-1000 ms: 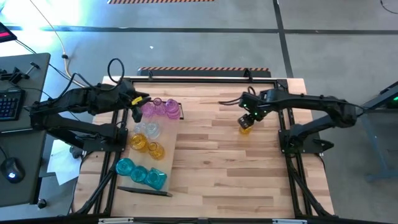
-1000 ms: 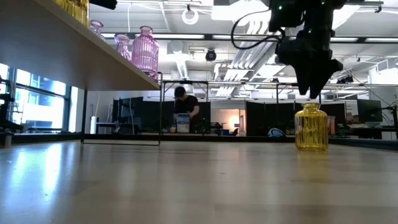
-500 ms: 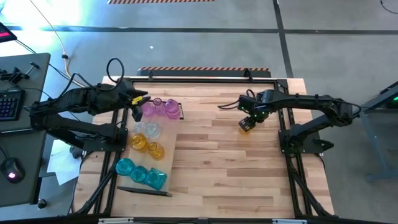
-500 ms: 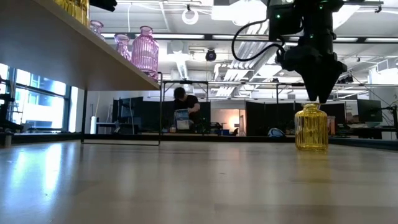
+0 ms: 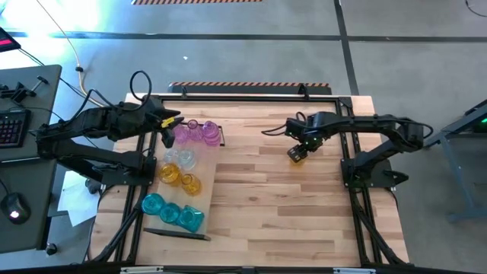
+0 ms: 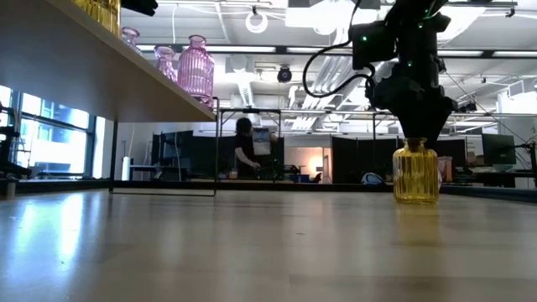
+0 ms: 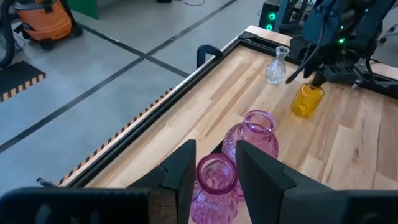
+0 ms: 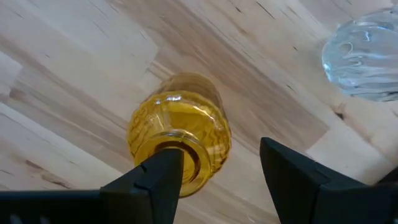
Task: Sort vases onto shelf
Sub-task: Put the yellow flower vase on the shelf
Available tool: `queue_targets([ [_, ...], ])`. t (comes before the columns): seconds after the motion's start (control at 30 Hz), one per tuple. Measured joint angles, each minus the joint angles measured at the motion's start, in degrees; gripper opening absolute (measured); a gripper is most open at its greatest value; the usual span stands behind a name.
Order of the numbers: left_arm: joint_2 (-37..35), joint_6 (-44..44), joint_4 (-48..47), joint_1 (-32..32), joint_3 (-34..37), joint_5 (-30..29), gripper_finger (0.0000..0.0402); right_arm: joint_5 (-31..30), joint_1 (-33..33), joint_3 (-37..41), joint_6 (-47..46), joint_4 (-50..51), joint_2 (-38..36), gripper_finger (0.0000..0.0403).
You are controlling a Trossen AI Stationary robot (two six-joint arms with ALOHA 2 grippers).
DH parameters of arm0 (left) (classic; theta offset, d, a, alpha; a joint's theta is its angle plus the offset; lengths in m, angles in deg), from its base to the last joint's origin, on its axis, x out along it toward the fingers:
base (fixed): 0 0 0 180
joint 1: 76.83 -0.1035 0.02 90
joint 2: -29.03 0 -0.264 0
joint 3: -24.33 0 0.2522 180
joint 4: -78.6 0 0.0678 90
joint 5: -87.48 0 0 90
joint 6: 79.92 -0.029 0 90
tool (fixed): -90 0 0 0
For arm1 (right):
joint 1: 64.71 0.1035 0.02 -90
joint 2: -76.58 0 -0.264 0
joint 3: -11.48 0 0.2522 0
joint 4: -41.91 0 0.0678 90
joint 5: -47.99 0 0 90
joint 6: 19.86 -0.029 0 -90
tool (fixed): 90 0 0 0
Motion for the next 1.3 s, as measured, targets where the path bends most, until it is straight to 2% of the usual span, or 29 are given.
queue_targets([
  [0.1, 0.00, 0.00, 0.01, 0.00, 0.00, 0.00, 0.0106, -0.05, 0.00, 0.00, 0.18, -0.06, 0.28, 0.0192],
  [0.17, 0.00, 0.00, 0.01, 0.00, 0.00, 0.00, 0.0106, -0.02, 0.00, 0.02, 0.18, -0.19, 0.33, 0.0175],
  [0.27, 0.00, 0.02, 0.01, 0.00, 0.00, 0.00, 0.0106, 0.26, 0.09, 0.04, 0.95, -0.56, 0.39, 0.0119],
  [0.37, 0.00, 0.29, 0.02, 0.00, 0.00, 0.00, 0.0106, -0.12, 0.07, 0.06, 1.75, -0.96, 0.39, 0.0043],
  [0.43, 0.00, 0.44, 0.03, 0.00, 0.00, 0.00, 0.0106, -0.66, 0.35, 0.08, 2.34, -0.87, 0.35, 0.0015],
  [0.57, 0.00, 0.48, 0.03, 0.00, 0.00, 0.00, 0.0106, -1.25, 1.27, 0.11, 1.38, -1.27, 0.39, 0.0029],
  [0.7, 0.00, 0.50, 0.03, 0.00, 0.00, 0.00, 0.0106, -0.40, 3.34, -2.07, 0.53, -0.98, 0.70, 0.0010],
  [0.8, 0.00, 0.50, 0.01, 0.00, 0.00, 0.02, 0.0106, 0.86, 5.67, -5.45, -0.96, -2.14, 1.25, 0.0010],
  [0.97, -0.01, 0.49, 0.01, 0.00, -0.01, 0.02, 0.0106, -1.01, 9.71, -13.79, -2.85, -5.52, 2.29, 0.0005],
  [1.17, 0.00, 0.57, 0.01, 0.00, -0.02, 0.37, 0.0106, -2.74, 14.21, -28.19, -1.23, -6.12, 8.87, 0.0005],
  [1.3, 0.18, 1.49, -0.03, 0.00, -0.02, 6.51, 0.0106, -2.87, 16.48, -39.66, 2.01, -6.25, 16.54, 0.0003],
])
